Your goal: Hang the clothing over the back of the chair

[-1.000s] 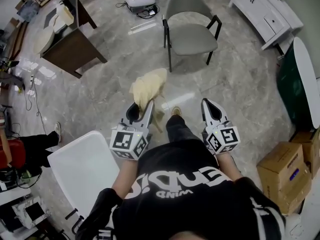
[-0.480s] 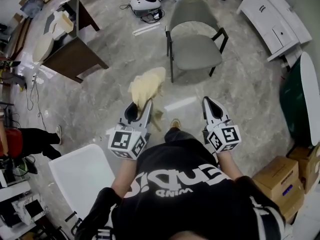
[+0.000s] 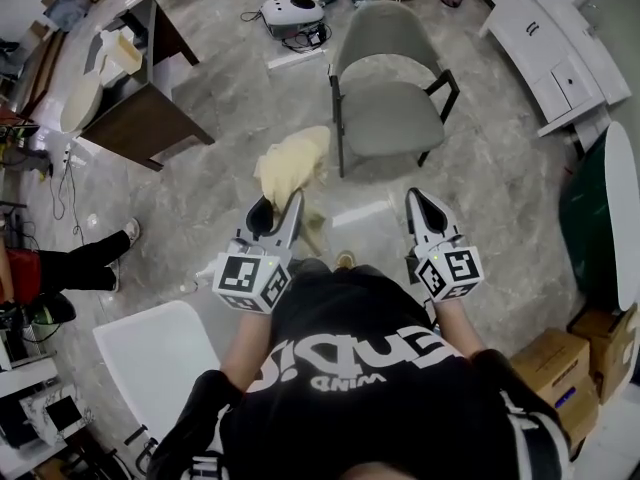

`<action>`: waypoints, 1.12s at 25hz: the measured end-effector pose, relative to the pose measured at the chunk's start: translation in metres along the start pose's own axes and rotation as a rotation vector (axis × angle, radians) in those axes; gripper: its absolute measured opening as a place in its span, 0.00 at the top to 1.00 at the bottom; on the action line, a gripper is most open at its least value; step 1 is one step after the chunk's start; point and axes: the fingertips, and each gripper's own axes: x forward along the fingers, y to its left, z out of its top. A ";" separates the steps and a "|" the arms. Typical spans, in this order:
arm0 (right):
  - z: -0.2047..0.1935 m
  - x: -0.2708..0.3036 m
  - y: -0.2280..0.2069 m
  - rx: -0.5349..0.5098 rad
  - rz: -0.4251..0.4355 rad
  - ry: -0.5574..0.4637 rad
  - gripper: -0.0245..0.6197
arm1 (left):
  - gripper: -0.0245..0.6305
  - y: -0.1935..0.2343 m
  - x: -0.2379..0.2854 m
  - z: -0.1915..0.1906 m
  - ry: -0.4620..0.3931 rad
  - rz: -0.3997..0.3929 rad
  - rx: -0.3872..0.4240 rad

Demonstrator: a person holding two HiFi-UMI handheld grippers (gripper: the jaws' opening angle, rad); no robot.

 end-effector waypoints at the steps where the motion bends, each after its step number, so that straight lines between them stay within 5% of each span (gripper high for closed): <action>1: 0.002 0.004 -0.003 0.000 0.003 0.000 0.94 | 0.72 0.000 0.005 0.002 -0.001 -0.001 0.000; 28: 0.038 0.179 -0.108 0.011 -0.055 0.015 0.94 | 0.72 0.083 0.216 0.044 0.018 -0.099 0.010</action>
